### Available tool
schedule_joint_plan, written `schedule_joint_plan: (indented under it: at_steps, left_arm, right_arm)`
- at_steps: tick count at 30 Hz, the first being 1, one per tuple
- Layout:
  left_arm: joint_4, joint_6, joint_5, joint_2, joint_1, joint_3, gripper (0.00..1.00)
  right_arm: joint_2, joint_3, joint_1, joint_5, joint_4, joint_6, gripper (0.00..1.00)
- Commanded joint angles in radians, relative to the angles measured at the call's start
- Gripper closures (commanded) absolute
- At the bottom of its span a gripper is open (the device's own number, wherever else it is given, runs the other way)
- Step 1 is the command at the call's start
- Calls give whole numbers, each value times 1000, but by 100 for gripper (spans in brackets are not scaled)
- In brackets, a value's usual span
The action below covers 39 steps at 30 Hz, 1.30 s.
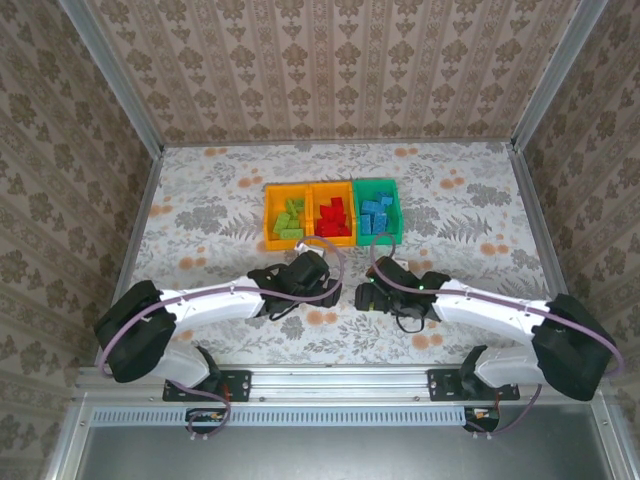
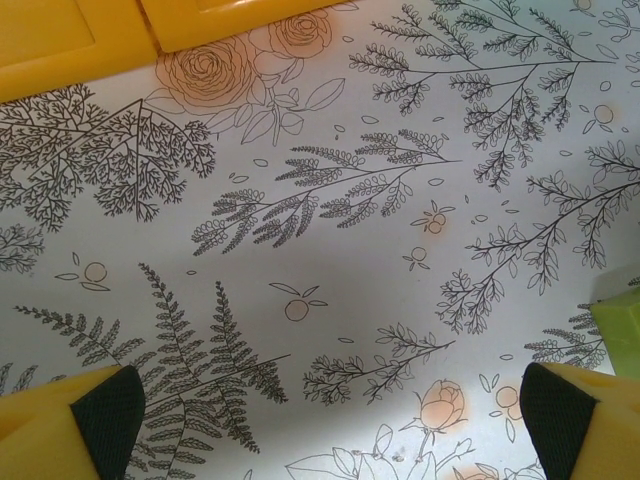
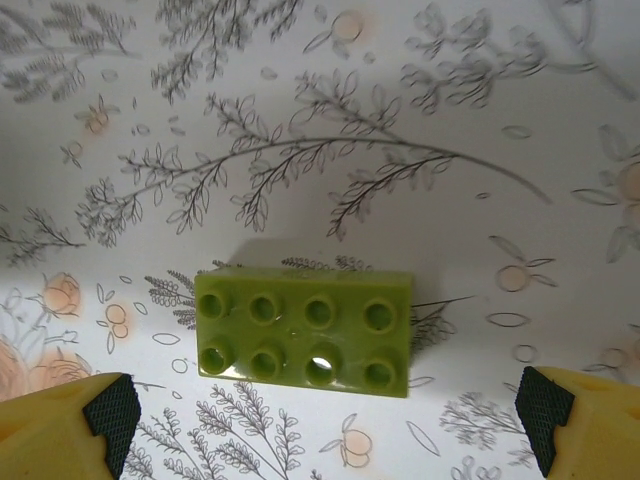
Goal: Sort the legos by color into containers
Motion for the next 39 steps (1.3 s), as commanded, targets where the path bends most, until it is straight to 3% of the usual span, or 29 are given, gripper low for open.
schedule_joint_plan:
  at_steps: [1, 12, 18, 22, 31, 39]
  left_arm:
    - [5, -23, -18, -29, 9, -19, 0]
    - [6, -43, -22, -87, 32, -83, 0]
    - [-21, -46, -38, -131, 57, -112, 0]
    - [-45, -51, -54, -201, 91, -147, 0]
    - [-115, -68, -29, -408, 235, -269, 0]
    - [-173, -48, -16, -583, 329, -335, 0]
  right_arm:
    - [57, 39, 24, 32, 27, 14, 0]
    - [229, 109, 26, 87, 3, -10, 8]
    - [277, 146, 31, 87, -29, -34, 35]
    - [267, 146, 34, 72, -24, -44, 44]
    - [215, 308, 38, -6, 144, -183, 45]
    - [406, 628, -4, -72, 201, -320, 45]
